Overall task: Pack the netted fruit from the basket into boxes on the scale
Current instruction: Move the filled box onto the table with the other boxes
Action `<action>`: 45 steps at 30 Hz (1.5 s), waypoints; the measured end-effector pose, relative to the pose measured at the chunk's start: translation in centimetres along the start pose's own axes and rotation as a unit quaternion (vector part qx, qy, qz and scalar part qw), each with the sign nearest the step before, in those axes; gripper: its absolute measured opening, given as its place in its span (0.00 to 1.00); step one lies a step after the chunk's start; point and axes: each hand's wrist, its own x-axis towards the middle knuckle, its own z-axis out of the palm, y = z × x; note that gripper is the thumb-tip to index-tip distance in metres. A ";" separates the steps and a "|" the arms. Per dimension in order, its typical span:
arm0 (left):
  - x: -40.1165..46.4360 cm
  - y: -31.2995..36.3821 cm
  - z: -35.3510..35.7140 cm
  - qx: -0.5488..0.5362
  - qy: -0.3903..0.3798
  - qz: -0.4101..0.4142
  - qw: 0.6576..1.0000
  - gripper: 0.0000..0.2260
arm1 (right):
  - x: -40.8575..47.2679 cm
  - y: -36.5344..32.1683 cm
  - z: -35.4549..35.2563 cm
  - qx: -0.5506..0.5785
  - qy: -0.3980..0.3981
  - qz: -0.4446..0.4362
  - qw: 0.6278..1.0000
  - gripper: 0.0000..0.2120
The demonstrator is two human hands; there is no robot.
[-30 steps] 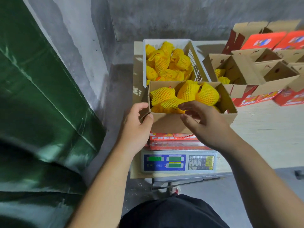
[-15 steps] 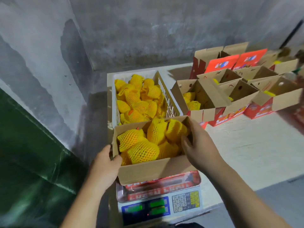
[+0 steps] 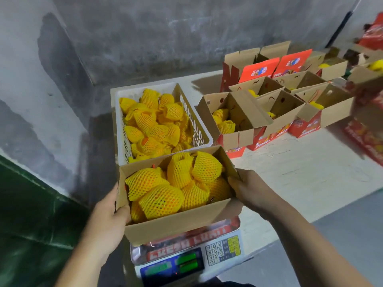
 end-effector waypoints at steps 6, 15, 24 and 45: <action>-2.3 1.5 -0.3 0.063 -0.033 0.067 0.995 0.31 | -7.2 3.1 -1.1 0.043 0.064 -0.003 0.997 0.16; -3.5 8.7 6.0 0.054 -0.074 0.151 0.984 0.36 | -11.5 6.2 -10.3 0.112 0.150 0.007 0.982 0.14; -2.1 15.7 25.2 0.092 -0.175 0.220 0.955 0.37 | -11.2 19.8 -23.4 0.154 0.212 0.077 0.962 0.12; 17.5 30.2 66.3 0.169 -0.323 0.249 0.897 0.32 | 2.7 41.1 -47.3 0.257 0.254 0.284 0.888 0.14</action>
